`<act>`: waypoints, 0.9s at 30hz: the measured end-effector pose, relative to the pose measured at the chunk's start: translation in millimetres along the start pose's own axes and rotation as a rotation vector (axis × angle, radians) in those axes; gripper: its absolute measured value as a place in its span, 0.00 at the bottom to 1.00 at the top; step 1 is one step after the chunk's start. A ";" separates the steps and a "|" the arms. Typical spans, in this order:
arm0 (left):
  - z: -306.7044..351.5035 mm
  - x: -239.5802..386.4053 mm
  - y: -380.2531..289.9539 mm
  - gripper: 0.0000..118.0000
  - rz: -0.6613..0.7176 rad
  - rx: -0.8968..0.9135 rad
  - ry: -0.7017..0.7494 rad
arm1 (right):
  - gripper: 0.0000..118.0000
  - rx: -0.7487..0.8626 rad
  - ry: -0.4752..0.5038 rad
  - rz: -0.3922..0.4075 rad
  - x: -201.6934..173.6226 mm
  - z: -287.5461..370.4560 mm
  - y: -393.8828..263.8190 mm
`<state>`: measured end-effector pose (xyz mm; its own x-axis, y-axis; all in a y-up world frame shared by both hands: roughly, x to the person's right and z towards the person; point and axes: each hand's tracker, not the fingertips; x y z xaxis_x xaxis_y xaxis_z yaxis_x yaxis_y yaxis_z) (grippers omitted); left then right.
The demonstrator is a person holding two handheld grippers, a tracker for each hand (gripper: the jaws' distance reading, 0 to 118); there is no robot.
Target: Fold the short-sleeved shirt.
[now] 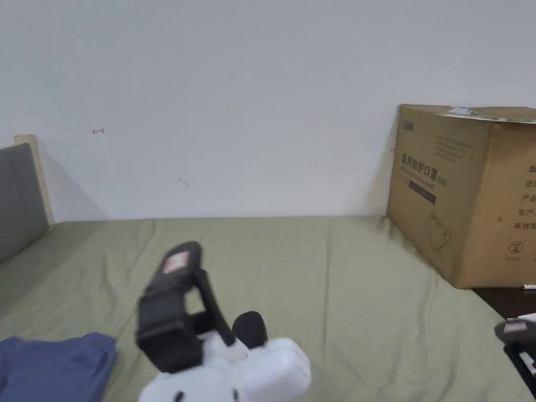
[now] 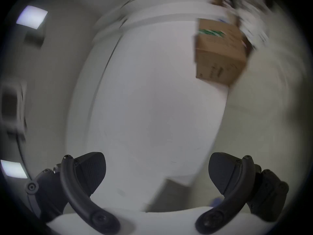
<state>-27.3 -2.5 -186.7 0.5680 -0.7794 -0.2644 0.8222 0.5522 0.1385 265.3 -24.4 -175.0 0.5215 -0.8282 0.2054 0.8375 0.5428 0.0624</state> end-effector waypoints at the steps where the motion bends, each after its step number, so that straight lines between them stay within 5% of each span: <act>1: -3.2 -12.2 0.5 1.00 0.142 -0.042 -0.031 | 1.00 0.053 0.054 0.113 -14.3 4.7 -0.1; 6: -14.9 -66.8 -50.2 1.00 0.881 -0.091 -0.096 | 1.00 0.305 0.256 0.786 -61.0 24.6 -27.5; 9: -12.8 -68.9 -67.9 1.00 1.030 -0.161 -0.064 | 1.00 0.415 0.196 1.118 -67.3 26.3 -62.8; 11: -12.6 -62.4 -74.9 1.00 1.012 -0.196 -0.039 | 1.00 0.388 0.159 1.157 -66.2 24.0 -78.9; 15: -7.5 -47.4 -76.6 1.00 0.943 -0.214 -0.051 | 1.00 0.186 0.199 1.013 -53.9 14.2 -85.8; 27: -0.3 -49.3 -64.8 0.99 0.883 -0.166 -0.030 | 1.00 0.192 0.196 0.939 -54.8 16.4 -66.5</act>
<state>-108.5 0.3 -182.9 0.9932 -0.0564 -0.1018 0.0703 0.9878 0.1390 178.3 -12.8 -174.3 0.9951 -0.0467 0.0875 0.0362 0.9923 0.1182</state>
